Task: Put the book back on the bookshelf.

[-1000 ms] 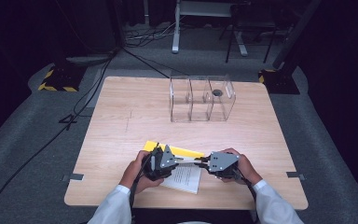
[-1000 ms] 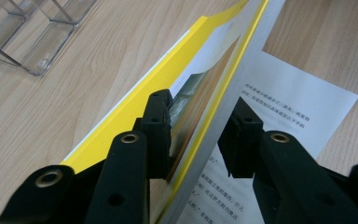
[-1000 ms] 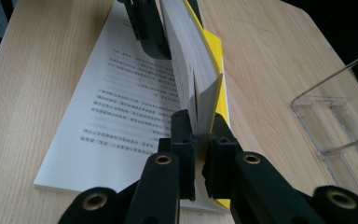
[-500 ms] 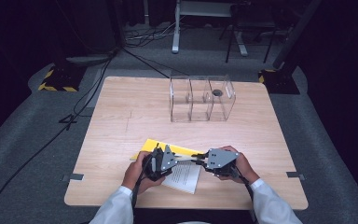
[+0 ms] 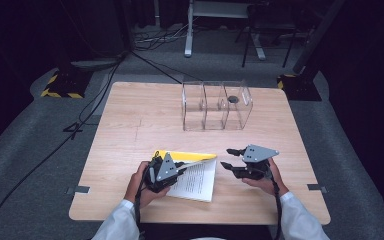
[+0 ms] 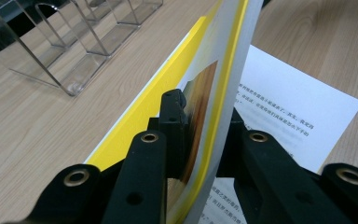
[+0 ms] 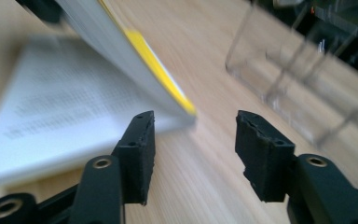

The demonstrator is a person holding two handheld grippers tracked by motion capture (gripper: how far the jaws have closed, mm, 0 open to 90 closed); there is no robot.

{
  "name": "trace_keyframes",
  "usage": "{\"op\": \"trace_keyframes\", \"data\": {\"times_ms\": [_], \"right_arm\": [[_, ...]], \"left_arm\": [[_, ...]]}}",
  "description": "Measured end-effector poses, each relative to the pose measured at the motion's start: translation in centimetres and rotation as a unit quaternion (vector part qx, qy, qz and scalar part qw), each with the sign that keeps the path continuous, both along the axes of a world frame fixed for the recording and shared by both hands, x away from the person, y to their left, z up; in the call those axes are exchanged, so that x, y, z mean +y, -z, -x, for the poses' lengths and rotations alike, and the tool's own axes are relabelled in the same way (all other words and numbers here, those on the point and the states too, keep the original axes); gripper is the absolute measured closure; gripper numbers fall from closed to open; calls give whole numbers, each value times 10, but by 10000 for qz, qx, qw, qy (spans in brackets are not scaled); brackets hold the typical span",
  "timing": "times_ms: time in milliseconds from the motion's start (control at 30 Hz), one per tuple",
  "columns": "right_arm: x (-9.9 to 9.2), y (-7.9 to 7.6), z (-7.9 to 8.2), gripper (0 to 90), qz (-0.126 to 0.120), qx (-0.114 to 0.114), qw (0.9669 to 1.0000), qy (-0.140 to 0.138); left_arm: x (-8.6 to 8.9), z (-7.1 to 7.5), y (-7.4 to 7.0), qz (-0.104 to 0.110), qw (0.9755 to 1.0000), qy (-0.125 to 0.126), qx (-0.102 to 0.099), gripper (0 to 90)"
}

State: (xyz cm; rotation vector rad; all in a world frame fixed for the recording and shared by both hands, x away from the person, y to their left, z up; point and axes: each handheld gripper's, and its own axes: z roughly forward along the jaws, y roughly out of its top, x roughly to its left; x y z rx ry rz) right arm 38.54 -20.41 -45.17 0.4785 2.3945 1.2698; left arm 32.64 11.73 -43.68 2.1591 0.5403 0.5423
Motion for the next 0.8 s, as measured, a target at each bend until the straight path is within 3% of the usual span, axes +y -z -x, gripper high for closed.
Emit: {"op": "trace_keyframes", "data": {"times_ms": [100, 233, 300, 400, 500, 667, 800], "right_arm": [[5, 23, -14, 387, 209, 411, 9988, 188], [17, 31, -16, 326, 274, 435, 9986, 153], [23, 32, -15, 299, 86, 467, 9988, 115], [25, 30, -13, 300, -3, 386, 9991, 156], [20, 20, -10, 340, -431, 361, 9982, 191], [21, 1, -7, 344, -803, 116, 9965, 224], [27, -9, -4, 344, -803, -25, 9967, 140]], "left_arm": [[3, 0, -1, 50, 10000, 8, -8, 787], [3, 0, 0, 94, 10000, -8, -18, 788], [3, 1, 0, 101, 9999, -14, -31, 787], [3, 3, 1, 140, 9999, -46, -47, 786], [5, 4, -1, 363, 9993, 18, 15, 788], [7, 8, -6, 481, 9988, 18, 123, 783], [12, 13, -7, 479, 9987, 10, 153, 779]]}}
